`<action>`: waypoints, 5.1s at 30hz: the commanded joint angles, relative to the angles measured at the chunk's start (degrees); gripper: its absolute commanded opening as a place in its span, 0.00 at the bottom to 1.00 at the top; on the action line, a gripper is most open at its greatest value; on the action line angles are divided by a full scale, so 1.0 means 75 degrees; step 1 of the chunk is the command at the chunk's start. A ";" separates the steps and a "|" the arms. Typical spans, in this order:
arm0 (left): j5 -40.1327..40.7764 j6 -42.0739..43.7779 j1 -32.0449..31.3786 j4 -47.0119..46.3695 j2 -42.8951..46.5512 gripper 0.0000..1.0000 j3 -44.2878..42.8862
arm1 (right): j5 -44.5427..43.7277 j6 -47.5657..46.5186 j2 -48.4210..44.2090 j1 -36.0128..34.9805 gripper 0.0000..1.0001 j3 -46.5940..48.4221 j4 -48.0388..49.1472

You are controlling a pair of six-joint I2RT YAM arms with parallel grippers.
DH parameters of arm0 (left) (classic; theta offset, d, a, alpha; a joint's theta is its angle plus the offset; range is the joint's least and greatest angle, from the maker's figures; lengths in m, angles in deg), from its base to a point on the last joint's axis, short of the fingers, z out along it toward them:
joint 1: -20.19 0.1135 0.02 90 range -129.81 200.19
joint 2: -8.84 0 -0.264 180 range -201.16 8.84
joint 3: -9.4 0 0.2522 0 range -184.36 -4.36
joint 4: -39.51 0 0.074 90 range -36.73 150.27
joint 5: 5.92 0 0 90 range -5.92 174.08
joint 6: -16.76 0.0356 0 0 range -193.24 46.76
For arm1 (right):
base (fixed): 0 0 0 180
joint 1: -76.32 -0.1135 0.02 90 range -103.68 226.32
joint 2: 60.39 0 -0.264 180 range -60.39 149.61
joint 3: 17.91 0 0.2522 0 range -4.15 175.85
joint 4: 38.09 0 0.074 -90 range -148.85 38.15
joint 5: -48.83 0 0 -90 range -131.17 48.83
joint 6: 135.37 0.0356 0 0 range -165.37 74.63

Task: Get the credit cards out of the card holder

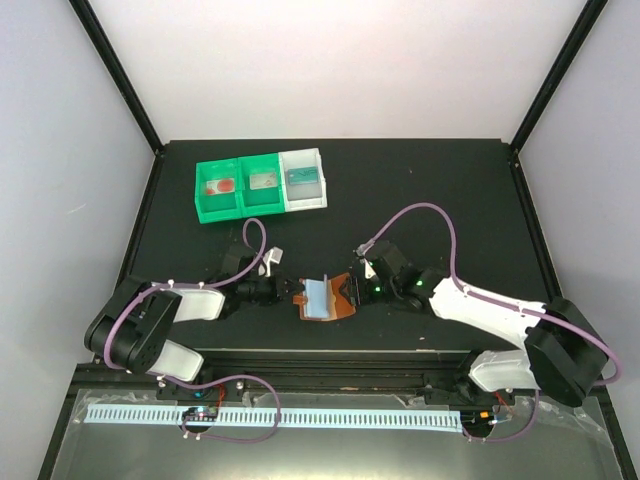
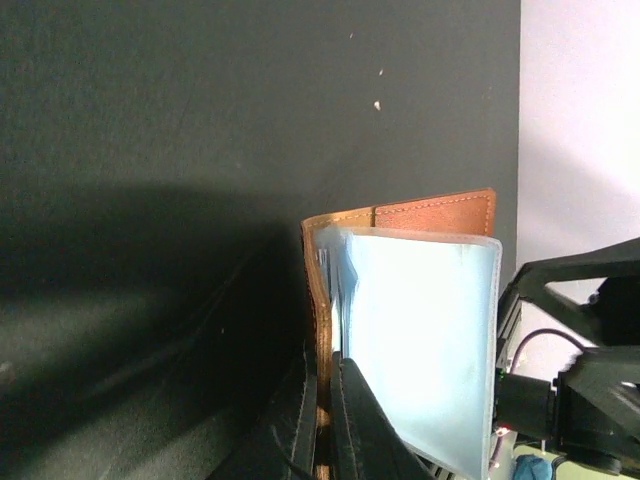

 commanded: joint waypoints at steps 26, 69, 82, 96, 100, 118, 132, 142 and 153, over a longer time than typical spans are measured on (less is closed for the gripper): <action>0.0075 -0.0429 -0.0258 0.0115 0.0716 0.02 0.0348 | 0.0276 0.0490 0.2419 -0.0876 0.66 0.1651 0.0669; 0.0173 -0.0575 -0.0269 0.0190 0.0819 0.02 0.0292 | -0.0156 0.0527 0.2981 -0.0993 0.58 0.1623 0.0300; 0.0231 -0.0596 -0.0266 0.0210 0.0807 0.02 0.0302 | -0.0538 0.0399 0.2548 -0.0996 0.66 0.1525 -0.0020; 0.0242 -0.0581 -0.0269 0.0237 0.0787 0.02 0.0327 | -0.1124 0.0265 0.2316 -0.0994 0.55 0.1551 -0.0569; 0.0233 -0.0574 -0.0259 0.0248 0.0809 0.02 0.0316 | -0.1309 0.0229 0.2286 -0.0993 0.54 0.1593 -0.0742; 0.0226 -0.0557 -0.0269 0.0313 0.0793 0.02 0.0256 | -0.0591 0.0138 0.1878 -0.1021 0.64 0.1938 -0.0745; 0.0221 -0.0594 -0.0268 0.0301 0.0753 0.02 0.0264 | 0.0234 0.0259 0.2788 -0.1075 0.71 0.2121 -0.0031; 0.0244 -0.0620 -0.0269 0.0296 0.0865 0.02 0.0291 | 0.0359 0.0249 0.2983 -0.1075 0.73 0.2043 0.0050; 0.0226 -0.0599 -0.0278 0.0356 0.0948 0.02 0.0293 | 0.0216 0.0248 0.3108 -0.1075 0.73 0.1953 0.0031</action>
